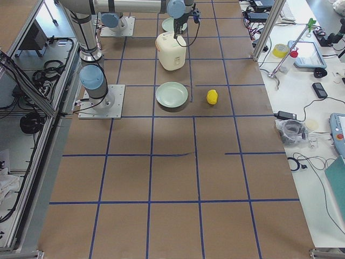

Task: Press rice cooker button
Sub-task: 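Lower the right gripper and press down on the green button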

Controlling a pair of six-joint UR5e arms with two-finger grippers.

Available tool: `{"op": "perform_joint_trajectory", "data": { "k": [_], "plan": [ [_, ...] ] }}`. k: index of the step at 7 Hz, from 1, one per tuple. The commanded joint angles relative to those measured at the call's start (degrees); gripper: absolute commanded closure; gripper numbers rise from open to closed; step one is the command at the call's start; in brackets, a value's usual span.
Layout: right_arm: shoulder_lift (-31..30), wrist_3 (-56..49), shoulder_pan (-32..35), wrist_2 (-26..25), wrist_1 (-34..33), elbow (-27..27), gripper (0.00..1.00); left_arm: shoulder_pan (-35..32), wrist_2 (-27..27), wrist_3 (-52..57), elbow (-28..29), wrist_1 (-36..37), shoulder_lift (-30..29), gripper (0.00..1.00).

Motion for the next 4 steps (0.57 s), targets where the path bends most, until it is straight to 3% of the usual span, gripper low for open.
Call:
{"op": "perform_joint_trajectory", "data": {
  "k": [1, 4],
  "plan": [
    [0.31, 0.04, 0.32, 0.13, -4.05, 3.89, 1.0, 0.0, 0.0, 0.0, 0.0, 0.0, -0.09, 0.0],
    [0.92, -0.13, 0.32, 0.04, -4.69, 4.18, 1.0, 0.0, 0.0, 0.0, 0.0, 0.0, 0.0, 0.0]
  ]
}}
